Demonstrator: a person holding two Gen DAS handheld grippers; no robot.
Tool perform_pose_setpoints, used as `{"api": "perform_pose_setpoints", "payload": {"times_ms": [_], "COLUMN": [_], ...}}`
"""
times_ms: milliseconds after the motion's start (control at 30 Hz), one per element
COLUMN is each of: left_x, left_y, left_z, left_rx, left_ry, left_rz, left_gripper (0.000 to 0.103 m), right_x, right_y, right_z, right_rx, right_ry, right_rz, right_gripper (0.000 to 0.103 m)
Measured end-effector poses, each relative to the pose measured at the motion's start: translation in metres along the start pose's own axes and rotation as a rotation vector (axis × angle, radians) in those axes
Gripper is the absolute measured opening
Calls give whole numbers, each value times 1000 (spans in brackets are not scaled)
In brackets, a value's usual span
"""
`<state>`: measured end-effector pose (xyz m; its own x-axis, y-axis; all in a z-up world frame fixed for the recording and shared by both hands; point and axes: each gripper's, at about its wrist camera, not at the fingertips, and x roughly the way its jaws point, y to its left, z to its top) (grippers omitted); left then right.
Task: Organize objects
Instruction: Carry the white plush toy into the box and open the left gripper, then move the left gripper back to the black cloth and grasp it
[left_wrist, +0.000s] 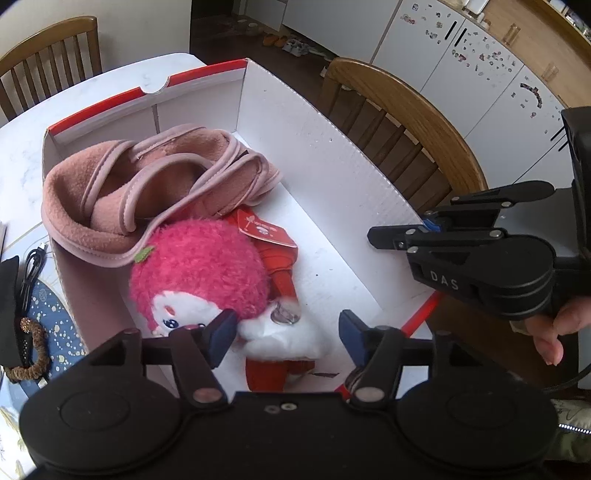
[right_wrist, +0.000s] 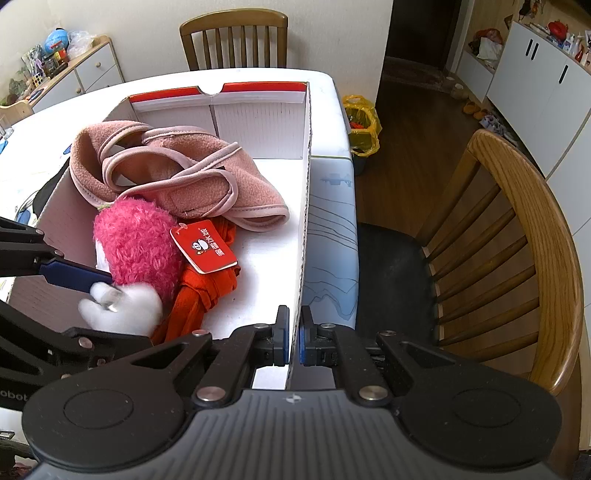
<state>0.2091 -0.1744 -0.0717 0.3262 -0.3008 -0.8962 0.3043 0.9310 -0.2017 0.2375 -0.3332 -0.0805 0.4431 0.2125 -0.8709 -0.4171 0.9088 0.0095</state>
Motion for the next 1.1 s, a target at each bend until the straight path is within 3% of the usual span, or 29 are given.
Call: {"api": "perform_pose_setpoints", "payload": {"times_ms": [433, 633, 933, 1100], "left_x": [-22, -44, -72, -84], "left_y": [17, 26, 63, 89], "left_z": [-3, -5, -5, -6], "left_rx": [-53, -50, -112, -145], "left_ry": [-77, -149, -225, -252], "left_rz": [6, 22, 129, 201], "left_gripper": [63, 71, 75, 83], "right_x": [0, 0, 0, 0], "right_y": [0, 1, 1, 2], "right_z": [0, 0, 1, 1], "right_rx": [4, 3, 12, 17], "right_ry": [4, 7, 11, 13], "right_rz": [-5, -12, -20, -29], "right_gripper": [5, 5, 5, 5]}}
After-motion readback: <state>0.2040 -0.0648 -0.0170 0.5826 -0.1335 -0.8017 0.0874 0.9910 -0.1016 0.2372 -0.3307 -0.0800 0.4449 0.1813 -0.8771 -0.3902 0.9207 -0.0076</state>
